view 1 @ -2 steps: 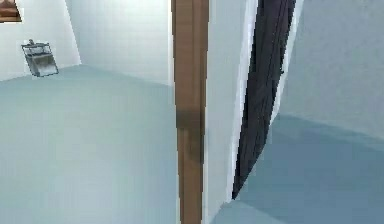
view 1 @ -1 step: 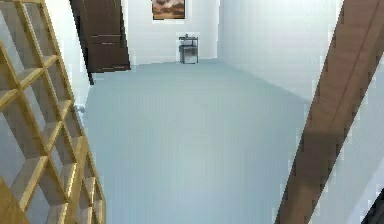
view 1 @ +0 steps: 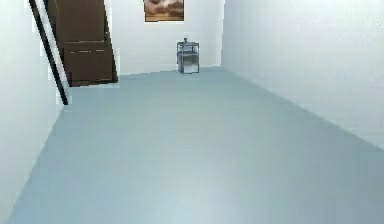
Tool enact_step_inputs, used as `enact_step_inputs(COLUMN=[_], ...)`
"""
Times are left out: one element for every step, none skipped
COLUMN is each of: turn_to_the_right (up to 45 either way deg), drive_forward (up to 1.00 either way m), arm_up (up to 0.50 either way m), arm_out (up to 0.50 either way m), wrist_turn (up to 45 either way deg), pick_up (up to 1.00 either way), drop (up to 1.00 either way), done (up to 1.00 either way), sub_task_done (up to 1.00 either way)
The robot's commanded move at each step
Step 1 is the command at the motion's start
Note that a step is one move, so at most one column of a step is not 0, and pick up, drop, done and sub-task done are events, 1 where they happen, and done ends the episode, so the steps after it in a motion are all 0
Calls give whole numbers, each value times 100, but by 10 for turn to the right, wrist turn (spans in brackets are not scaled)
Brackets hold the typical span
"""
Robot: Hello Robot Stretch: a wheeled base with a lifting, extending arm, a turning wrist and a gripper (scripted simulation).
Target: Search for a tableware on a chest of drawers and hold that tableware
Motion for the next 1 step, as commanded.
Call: enact_step_inputs(turn_to_the_right=[-120], drive_forward=[0], arm_up=[0], arm_out=[0], wrist_turn=[0], pick_up=[0], drop=[0], done=[0], sub_task_done=[0])
